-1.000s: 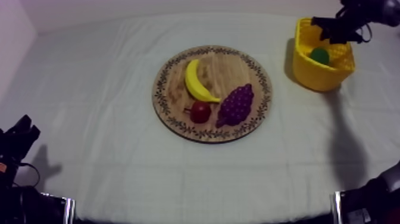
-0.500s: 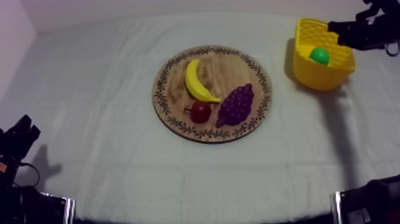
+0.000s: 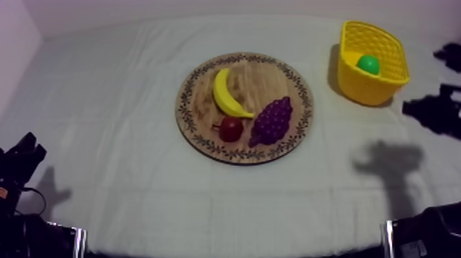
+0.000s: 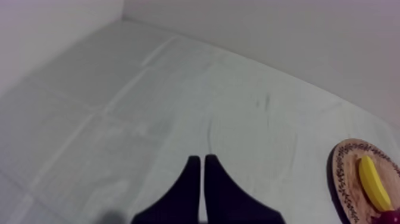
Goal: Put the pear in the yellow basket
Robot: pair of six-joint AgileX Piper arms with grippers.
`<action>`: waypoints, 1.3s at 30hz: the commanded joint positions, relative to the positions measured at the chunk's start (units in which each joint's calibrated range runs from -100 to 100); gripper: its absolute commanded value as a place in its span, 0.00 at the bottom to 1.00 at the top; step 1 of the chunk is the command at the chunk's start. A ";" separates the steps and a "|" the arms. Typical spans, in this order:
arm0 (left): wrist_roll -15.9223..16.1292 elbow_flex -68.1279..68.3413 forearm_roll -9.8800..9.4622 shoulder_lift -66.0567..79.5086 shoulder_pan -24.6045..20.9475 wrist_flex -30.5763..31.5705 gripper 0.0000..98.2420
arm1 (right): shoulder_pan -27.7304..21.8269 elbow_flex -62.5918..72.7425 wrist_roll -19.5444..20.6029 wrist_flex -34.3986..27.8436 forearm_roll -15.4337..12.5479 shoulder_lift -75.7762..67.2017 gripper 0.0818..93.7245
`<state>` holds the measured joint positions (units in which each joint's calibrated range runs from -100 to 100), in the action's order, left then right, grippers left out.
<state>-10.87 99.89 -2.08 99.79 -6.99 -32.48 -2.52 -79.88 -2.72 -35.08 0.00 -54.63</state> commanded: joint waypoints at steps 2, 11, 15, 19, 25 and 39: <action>0.00 0.00 0.00 0.04 0.01 -0.02 0.00 | -0.78 -8.36 -2.42 -3.48 -2.06 -19.72 0.01; 0.01 0.00 0.00 0.04 0.01 -0.02 0.00 | 1.04 -16.05 -0.36 -12.30 -0.45 -39.57 0.01; 0.00 0.00 0.00 0.04 0.01 -0.02 0.00 | 1.60 -16.77 1.29 -12.40 0.30 -40.69 0.01; 0.00 0.00 0.00 0.04 0.01 -0.02 0.00 | 1.60 -17.09 1.86 -12.03 0.82 -40.96 0.01; 0.00 0.00 0.00 0.04 0.01 -0.02 0.00 | 1.63 -19.40 -1.24 -2.96 -1.09 -41.03 0.01; 0.01 0.00 0.00 0.04 0.01 -0.02 0.00 | 1.68 -19.89 -7.63 -1.94 -1.54 -41.04 0.01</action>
<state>-10.87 99.89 -2.08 99.79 -6.96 -32.48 -0.85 -99.76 -10.27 -37.08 -1.51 -95.63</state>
